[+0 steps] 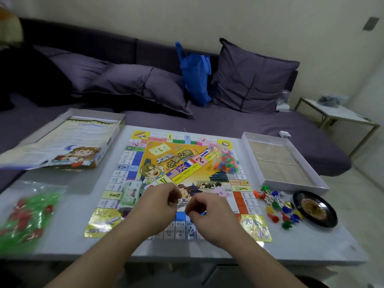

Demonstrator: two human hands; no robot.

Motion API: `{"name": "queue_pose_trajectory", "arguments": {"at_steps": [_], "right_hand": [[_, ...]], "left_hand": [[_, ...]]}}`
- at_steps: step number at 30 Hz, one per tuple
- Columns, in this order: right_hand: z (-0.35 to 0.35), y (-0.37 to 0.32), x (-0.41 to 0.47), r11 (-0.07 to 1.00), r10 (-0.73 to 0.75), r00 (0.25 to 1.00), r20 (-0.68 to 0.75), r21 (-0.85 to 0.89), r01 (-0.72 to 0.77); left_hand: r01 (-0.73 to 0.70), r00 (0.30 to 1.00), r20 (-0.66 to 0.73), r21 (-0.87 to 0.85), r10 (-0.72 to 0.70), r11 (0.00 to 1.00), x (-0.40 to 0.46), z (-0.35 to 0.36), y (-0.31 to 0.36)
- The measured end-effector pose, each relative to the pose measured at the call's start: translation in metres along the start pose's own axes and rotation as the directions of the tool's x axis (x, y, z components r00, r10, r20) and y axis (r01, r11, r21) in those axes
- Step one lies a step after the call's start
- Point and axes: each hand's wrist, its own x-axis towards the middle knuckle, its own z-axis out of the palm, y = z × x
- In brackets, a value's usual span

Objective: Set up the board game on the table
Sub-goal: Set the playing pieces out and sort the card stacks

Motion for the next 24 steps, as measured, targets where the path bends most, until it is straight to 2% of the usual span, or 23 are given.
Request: {"name": "queue_pose_trajectory", "arguments": {"at_steps": [7, 11, 14, 18, 24], "right_hand": [[0.007, 0.006, 0.011, 0.996, 0.046, 0.997, 0.059, -0.079, -0.042], [0.007, 0.009, 0.014, 0.993, 0.039, 0.998, 0.052, -0.118, -0.033], [0.006, 0.010, 0.014, 0.992, 0.038, 0.998, 0.058, -0.125, -0.030], [0.003, 0.012, 0.012, 0.993, 0.032, 0.998, 0.057, -0.118, -0.025], [-0.002, 0.016, 0.008, 0.993, 0.038, 0.998, 0.055, -0.115, -0.031]], "left_hand": [[0.069, 0.996, 0.054, 0.133, -0.077, 0.989, 0.015, -0.003, -0.016], [0.003, 0.987, 0.154, 0.298, -0.051, 0.955, 0.020, 0.004, -0.021], [-0.028, 0.964, 0.251, 0.411, -0.083, 0.911, 0.024, 0.009, -0.026], [0.010, 0.935, 0.319, 0.407, -0.153, 0.913, 0.026, 0.005, -0.024], [-0.002, 0.946, 0.291, 0.447, -0.143, 0.895, 0.032, 0.001, -0.020]]}}
